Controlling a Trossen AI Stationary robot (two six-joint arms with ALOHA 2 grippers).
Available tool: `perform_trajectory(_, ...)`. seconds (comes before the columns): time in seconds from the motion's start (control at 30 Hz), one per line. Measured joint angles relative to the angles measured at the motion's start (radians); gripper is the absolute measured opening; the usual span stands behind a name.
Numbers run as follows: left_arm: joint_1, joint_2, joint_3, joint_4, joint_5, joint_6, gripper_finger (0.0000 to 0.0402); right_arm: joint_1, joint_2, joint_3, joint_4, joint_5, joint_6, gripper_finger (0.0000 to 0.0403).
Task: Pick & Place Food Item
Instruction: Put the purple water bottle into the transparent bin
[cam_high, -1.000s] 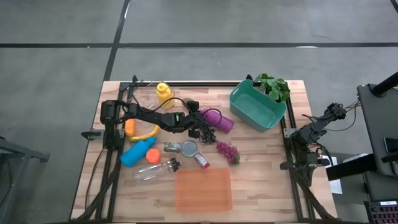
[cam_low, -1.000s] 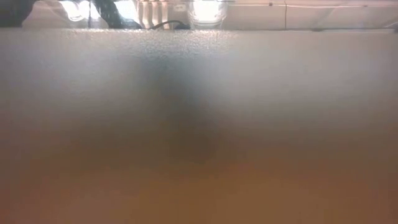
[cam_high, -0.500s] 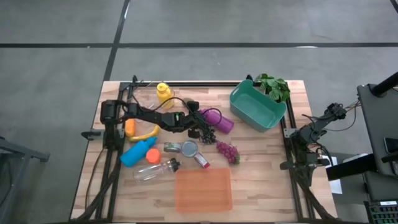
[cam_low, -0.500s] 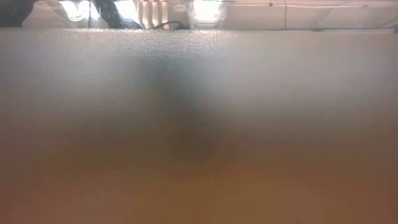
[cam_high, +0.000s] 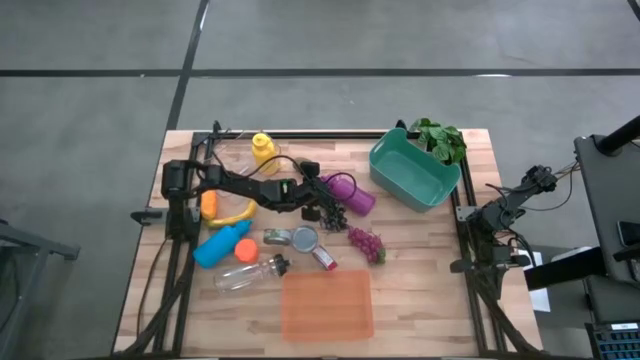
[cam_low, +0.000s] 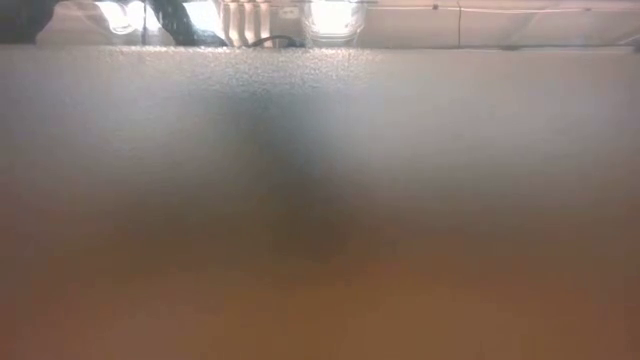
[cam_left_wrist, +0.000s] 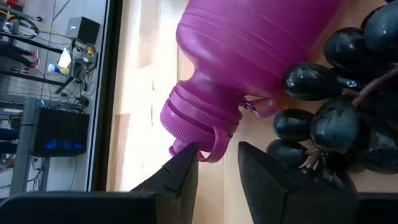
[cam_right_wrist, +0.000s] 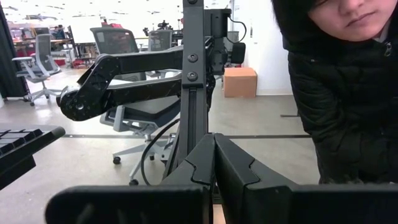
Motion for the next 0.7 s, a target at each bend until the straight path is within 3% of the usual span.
perform_trajectory(0.7, 0.014, 0.000, 0.000, 0.013, 0.023, 0.020, 0.0117, 0.000, 0.000, 0.000, 0.000, 0.000, 0.000, 0.0008)
